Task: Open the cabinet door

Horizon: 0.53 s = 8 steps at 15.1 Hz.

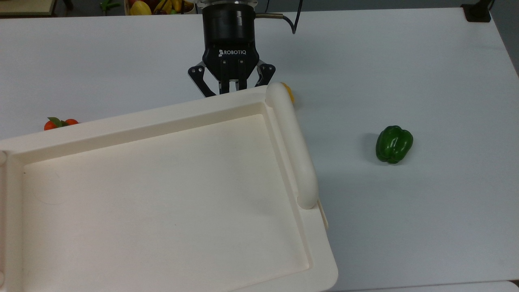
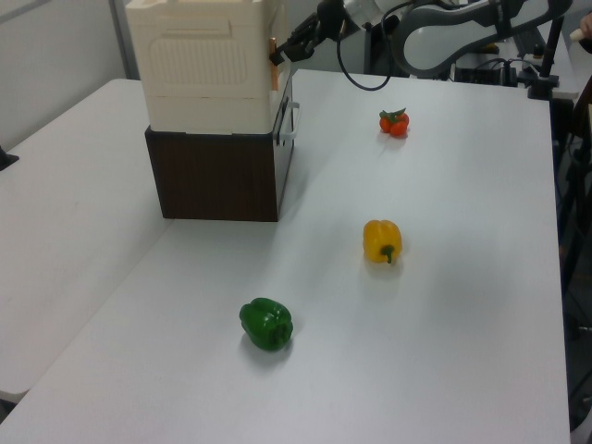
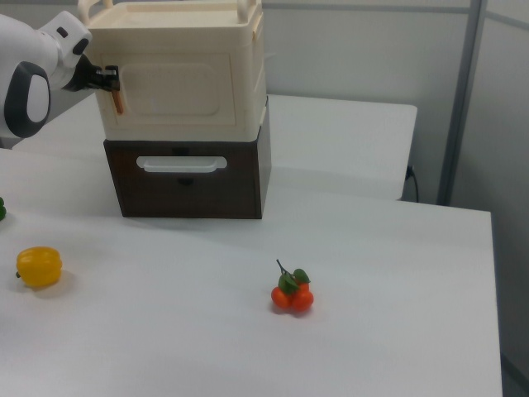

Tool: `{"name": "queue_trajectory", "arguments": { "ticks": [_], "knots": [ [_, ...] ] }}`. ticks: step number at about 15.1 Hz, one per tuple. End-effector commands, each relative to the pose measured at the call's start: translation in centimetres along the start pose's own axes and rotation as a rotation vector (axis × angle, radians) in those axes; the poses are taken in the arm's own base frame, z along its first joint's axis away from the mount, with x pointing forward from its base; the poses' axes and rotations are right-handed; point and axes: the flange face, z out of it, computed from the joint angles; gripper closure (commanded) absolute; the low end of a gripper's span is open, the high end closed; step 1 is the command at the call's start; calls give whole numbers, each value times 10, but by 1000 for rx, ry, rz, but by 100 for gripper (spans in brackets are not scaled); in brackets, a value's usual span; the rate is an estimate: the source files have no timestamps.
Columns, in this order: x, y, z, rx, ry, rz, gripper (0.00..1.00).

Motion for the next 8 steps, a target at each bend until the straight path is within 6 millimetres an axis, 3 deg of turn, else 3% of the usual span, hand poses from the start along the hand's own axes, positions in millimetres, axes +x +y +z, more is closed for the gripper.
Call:
{"name": "queue_trajectory", "arguments": {
  "ticks": [1,8],
  "knots": [
    [4,10,-1,-18,24,-21,100],
    [4,13,-31,-22,23,6,100]
  ]
}}
